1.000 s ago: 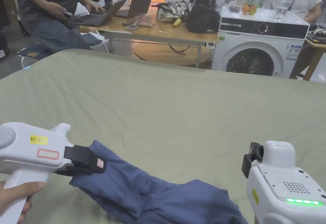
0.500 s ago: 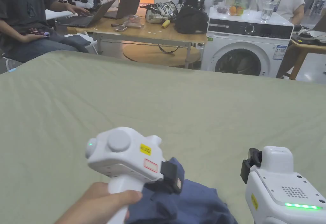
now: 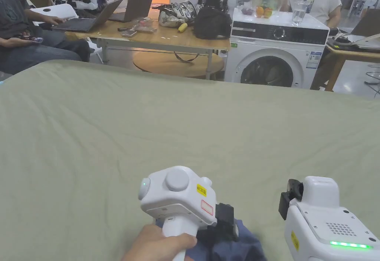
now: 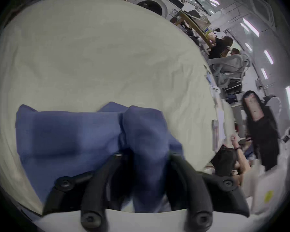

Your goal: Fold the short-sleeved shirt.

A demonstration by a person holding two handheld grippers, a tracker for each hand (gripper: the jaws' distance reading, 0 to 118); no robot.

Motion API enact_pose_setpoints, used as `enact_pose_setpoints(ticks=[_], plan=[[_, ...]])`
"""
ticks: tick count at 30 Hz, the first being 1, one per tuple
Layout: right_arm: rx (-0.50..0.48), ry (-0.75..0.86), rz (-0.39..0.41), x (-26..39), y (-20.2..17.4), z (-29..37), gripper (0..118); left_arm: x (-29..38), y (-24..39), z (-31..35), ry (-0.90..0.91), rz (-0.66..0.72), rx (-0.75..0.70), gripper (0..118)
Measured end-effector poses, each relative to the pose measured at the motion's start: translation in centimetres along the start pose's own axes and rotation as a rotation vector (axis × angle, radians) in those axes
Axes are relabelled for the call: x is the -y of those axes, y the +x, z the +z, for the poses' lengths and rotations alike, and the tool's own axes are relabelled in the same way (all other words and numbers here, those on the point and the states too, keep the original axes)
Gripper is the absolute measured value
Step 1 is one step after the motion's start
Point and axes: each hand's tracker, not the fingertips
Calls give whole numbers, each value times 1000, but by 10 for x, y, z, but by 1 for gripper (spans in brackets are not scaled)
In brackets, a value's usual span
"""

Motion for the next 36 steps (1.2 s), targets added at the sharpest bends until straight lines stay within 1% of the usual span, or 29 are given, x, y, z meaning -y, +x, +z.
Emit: enact_pose_setpoints(ticks=[1, 2, 5, 8, 9, 10, 11, 12, 15, 18, 21, 23, 25, 28, 30, 34, 36], plan=[[0, -1, -1, 0, 0, 0, 0, 2, 2, 6, -2, 1, 7, 51], [-1, -1, 1, 0, 0, 0, 0, 5, 3, 14, 1, -8, -4, 51], [-5, 2, 3, 1, -1, 2, 0, 10, 2, 36, 27, -34, 29, 51], [-8, 2, 0, 1, 0, 3, 0, 12, -7, 49, 116, -31, 64, 51], [-8, 1, -4, 2, 1, 3, 0, 11, -11, 49, 140, -46, 55, 49], [-7, 0, -7, 2, 1, 4, 0, 9, -12, 44, 145, -56, 41, 40], [-7, -1, -10, 3, 2, 4, 0, 7, -14, 37, 127, -56, 41, 16], [-6, -2, -12, 3, 2, 4, 0, 5, -17, 29, 121, -55, 51, 4], [-4, -6, -12, 4, 4, 4, 0, 0, -21, -9, 28, -17, 170, 3], [3, -7, -16, 4, 7, 5, 0, -1, -21, -42, 22, -38, 204, 2], [7, -13, -14, 5, 10, 3, 0, 4, -30, -74, -38, 20, 178, 0], [7, -16, -16, 6, 11, 3, 0, 10, -36, -79, -16, 33, 223, 0], [10, -17, -19, 6, 11, 3, 0, 13, -36, -76, 5, -27, 217, 0], [5, -15, -21, 4, 8, 1, 0, 10, -34, -69, -18, -7, 220, 0], [2, -11, -19, 2, 5, 0, 0, 10, -27, -54, -4, -33, 197, 0], [4, 5, -13, -3, 1, -5, 0, 10, -19, -5, 170, -172, 107, 0], [2, 11, -10, -7, -2, -9, 0, 14, -18, 27, 321, -258, 33, 0]])
